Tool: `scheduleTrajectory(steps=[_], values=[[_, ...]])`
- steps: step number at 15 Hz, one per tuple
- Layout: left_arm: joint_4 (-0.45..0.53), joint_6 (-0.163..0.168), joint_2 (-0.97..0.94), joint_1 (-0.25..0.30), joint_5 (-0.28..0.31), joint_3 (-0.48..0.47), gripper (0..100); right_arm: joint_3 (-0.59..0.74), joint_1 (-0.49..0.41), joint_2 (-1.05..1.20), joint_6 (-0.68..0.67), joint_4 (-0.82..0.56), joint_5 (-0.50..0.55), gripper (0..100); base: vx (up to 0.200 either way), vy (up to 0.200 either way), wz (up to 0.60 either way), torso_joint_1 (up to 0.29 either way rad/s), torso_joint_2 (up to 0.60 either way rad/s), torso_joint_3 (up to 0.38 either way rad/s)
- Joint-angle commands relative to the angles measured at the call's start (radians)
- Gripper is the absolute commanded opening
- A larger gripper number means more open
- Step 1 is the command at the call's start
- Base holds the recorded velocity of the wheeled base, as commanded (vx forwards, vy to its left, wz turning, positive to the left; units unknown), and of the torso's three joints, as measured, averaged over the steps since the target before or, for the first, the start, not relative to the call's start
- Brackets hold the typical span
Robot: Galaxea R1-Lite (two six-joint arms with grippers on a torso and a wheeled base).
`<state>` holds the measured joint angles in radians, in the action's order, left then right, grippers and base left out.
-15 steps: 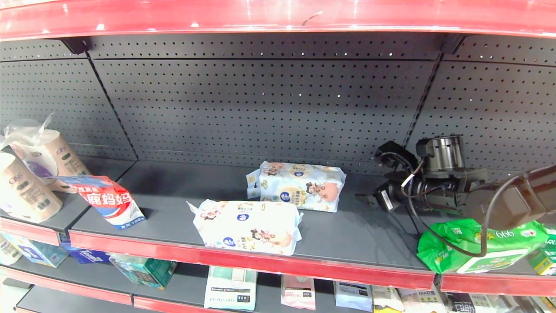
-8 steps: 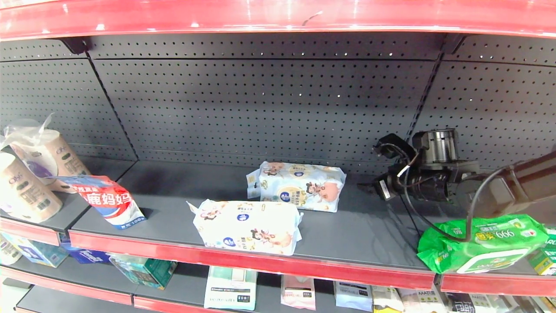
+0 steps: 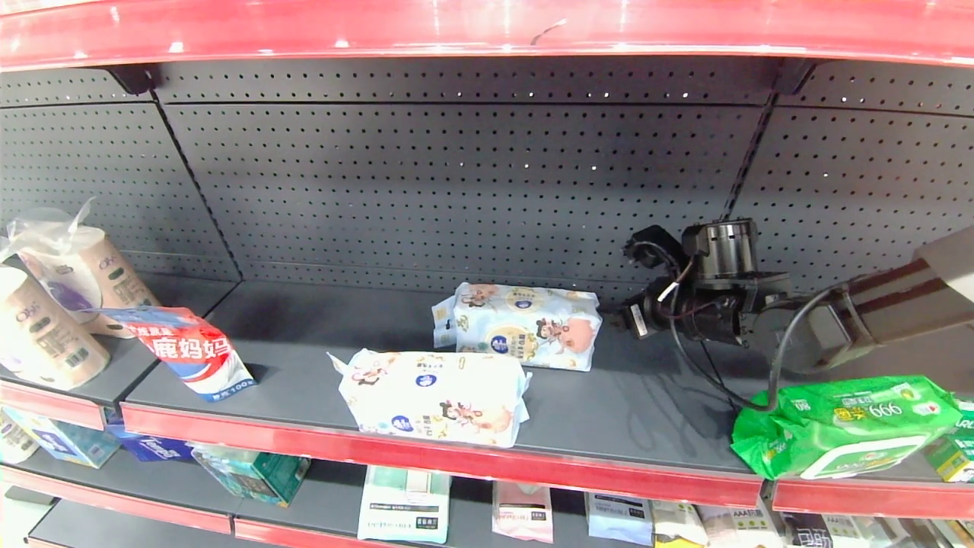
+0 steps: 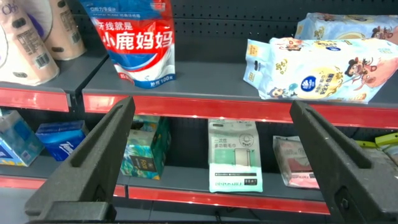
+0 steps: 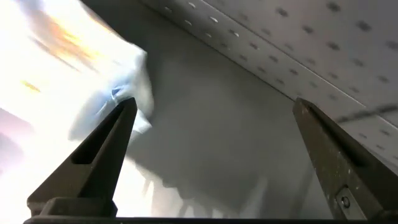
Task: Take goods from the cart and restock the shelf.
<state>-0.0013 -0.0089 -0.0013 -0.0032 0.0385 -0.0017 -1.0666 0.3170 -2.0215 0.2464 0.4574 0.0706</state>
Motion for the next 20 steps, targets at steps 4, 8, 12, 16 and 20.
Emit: scheduleTrajectory(steps=[4,8,12,16,20], values=[[0.0,0.0,0.001,0.0,0.0,0.0,100,-0.035,0.04,-0.019,-0.012,0.001,0.0,100,0.0,0.0,0.0,0.0,0.0,0.0],[0.0,0.0,0.001,0.0,0.0,0.0,100,-0.049,0.073,-0.029,-0.012,0.001,0.0,100,0.0,0.0,0.0,0.0,0.0,0.0],[0.0,0.0,0.001,0.0,0.0,0.0,100,-0.076,0.082,-0.049,-0.01,0.001,-0.002,100,0.0,0.0,0.0,0.0,0.0,0.0],[0.0,0.0,0.001,0.0,0.0,0.0,100,-0.098,0.083,-0.069,-0.01,0.001,-0.005,100,0.0,0.0,0.0,0.0,0.0,0.0],[0.0,0.0,0.001,0.0,0.0,0.0,100,-0.139,0.1,-0.098,-0.01,0.001,-0.005,100,0.0,0.0,0.0,0.0,0.0,0.0]])
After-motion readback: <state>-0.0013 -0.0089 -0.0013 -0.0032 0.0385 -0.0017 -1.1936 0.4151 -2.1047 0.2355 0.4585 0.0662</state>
